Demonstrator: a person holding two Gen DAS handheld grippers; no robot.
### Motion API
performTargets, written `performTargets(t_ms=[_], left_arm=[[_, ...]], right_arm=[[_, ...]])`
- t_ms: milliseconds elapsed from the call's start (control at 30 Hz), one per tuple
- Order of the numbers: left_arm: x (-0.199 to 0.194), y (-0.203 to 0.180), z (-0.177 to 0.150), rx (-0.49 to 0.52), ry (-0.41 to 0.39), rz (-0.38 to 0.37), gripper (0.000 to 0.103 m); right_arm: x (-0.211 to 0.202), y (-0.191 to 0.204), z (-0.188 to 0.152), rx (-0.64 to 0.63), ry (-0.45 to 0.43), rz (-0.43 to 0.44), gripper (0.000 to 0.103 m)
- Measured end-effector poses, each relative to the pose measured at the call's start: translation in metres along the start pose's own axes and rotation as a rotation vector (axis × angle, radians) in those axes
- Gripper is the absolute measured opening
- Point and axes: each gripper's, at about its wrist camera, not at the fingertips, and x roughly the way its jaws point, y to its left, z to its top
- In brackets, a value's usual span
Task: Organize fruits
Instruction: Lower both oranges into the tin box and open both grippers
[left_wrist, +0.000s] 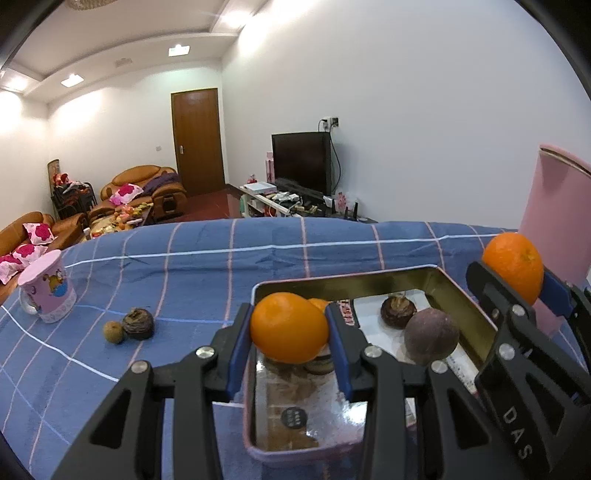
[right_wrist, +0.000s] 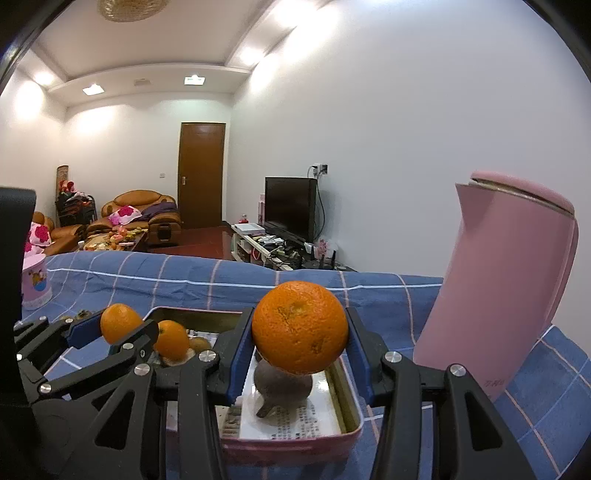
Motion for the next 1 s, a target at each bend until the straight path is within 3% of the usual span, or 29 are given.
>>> performTargets(t_ms=[367,567,900,1000], left_arm=[[0.016,-0.008,0.008,0.006,0.003,-0.026,0.041],[0.032,-0.001,0.012,-0.017,0.056,-0.064,0.041],[0.06,0.002,0.012,-0.035,0.185,-0.112,0.041],[0.06,-0.001,0.011,-0.023,0.184,-0.104,0.041]], right_arm=[[0.021,-0.013,0.007,0.021,0.034,0.008,0.049],[0.037,-0.012,0.01,0.023,0.071,0.048,0.049],[0.066,-0.017,0.01,0.068,0.176,0.176,0.049],[0.074,-0.018,0.009,0.083,0.207,0.218,0.049]])
